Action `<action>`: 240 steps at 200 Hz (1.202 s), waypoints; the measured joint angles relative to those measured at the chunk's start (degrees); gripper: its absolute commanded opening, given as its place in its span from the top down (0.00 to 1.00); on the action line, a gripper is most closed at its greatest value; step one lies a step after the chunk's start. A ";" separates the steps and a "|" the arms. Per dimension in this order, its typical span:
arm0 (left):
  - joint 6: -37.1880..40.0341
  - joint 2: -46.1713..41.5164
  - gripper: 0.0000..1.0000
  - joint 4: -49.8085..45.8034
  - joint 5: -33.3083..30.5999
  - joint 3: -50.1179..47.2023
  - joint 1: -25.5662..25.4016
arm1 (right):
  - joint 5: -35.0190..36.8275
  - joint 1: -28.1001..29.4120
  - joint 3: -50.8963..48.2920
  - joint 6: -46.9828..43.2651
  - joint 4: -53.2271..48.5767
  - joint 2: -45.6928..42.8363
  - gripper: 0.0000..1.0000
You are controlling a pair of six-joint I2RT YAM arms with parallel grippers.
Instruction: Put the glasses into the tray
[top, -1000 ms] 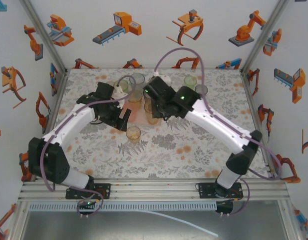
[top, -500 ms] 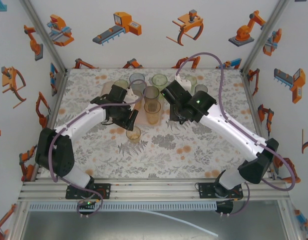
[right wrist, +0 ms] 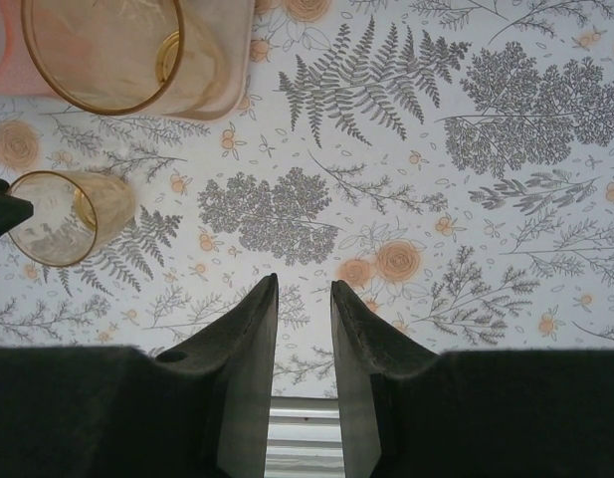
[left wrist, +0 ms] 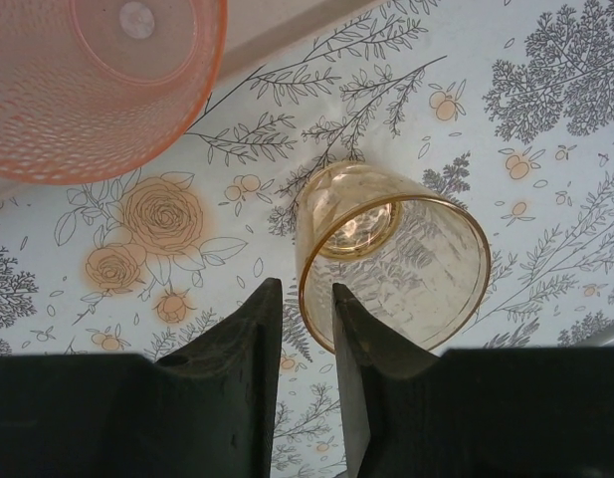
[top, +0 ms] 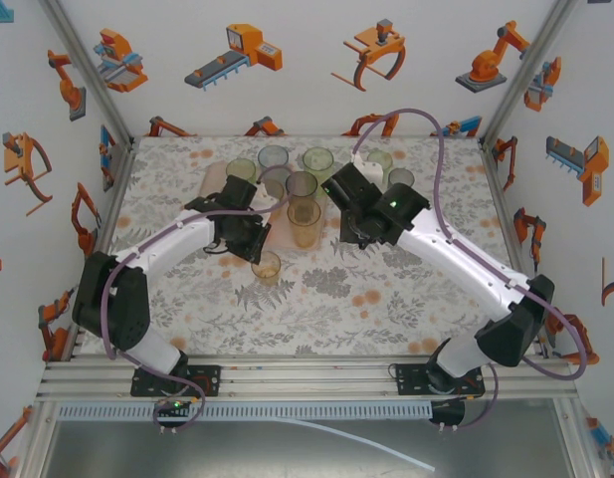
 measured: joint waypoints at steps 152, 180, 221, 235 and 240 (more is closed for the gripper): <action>0.52 1.33 1.00 -4.04 -4.33 2.58 -0.90 | 0.28 -0.87 -2.25 0.15 1.27 -2.03 0.69; 1.31 -0.96 1.00 -8.04 -4.74 4.92 1.95 | 0.24 -1.75 -2.49 0.15 1.36 -2.12 0.69; 2.51 -7.67 0.98 -11.87 -5.05 8.44 12.55 | 0.11 -3.04 -3.15 0.00 1.79 -2.25 0.69; 2.91 -8.44 0.98 -12.04 -5.38 9.68 15.30 | -0.22 -3.37 -3.17 -0.07 1.97 -2.25 0.69; 2.95 -8.44 0.98 -12.02 -5.35 10.03 16.11 | -0.28 -3.43 -3.17 -0.07 2.12 -2.25 0.69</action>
